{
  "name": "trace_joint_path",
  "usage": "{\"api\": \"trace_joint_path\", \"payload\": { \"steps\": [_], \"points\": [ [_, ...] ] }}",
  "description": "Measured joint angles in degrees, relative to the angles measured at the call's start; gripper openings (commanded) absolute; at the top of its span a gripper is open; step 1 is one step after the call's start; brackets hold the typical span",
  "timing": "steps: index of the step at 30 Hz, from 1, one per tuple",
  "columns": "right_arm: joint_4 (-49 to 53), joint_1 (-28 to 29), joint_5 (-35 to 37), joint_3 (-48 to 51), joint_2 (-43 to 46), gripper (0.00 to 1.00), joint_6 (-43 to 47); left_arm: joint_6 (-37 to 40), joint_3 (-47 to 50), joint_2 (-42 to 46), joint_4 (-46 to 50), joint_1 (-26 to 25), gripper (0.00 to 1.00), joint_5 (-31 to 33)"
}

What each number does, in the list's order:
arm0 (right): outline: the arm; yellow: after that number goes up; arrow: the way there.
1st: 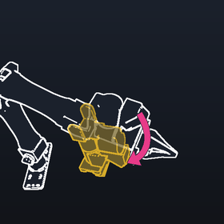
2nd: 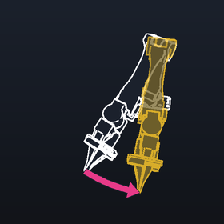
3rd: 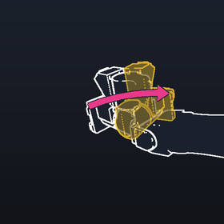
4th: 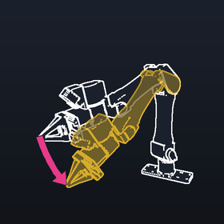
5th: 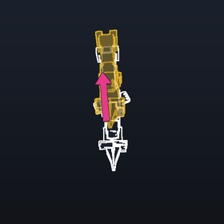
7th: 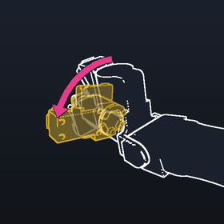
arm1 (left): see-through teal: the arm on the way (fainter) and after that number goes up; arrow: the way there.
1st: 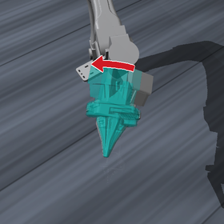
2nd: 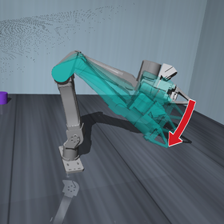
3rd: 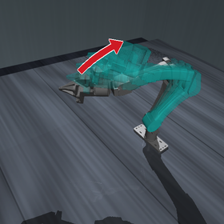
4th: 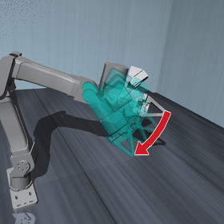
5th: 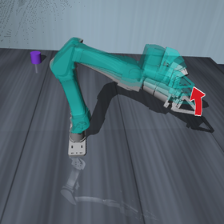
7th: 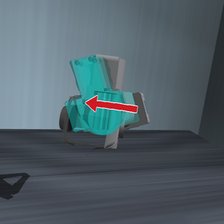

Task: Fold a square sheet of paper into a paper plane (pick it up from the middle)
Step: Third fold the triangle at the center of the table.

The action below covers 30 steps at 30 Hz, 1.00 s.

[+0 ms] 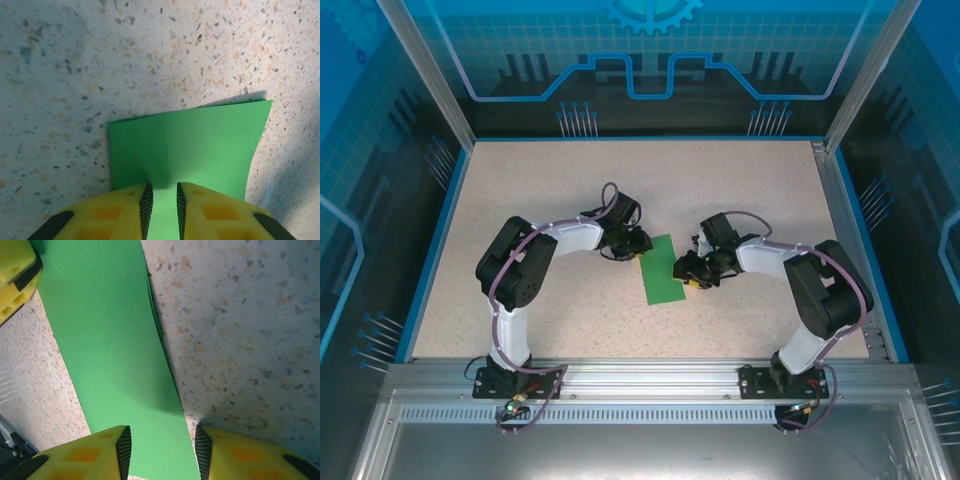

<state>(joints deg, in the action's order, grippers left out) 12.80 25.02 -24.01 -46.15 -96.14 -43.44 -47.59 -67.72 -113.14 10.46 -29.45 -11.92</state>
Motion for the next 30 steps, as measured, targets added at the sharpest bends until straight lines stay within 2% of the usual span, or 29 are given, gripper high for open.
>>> {"api": "trace_joint_path", "payload": {
  "steps": [9, 20, 30],
  "points": [
    [-2.6, 0.4, -2.2, -0.4, -0.8, 0.39, -0.2, 0.0, 0.4, 0.1, -0.9, 0.1, 0.27, -0.4],
    [2.1, -0.7, 2.5, -6.2, -0.6, 0.43, 3.1, 0.0, 1.0, 0.3, -1.8, 0.1, 0.27, -0.4],
    [1.6, -1.3, 1.9, -8.3, -6.4, 0.41, 3.7, 0.0, 1.5, 0.4, -2.6, 0.1, 0.27, -0.6]
  ]
}}
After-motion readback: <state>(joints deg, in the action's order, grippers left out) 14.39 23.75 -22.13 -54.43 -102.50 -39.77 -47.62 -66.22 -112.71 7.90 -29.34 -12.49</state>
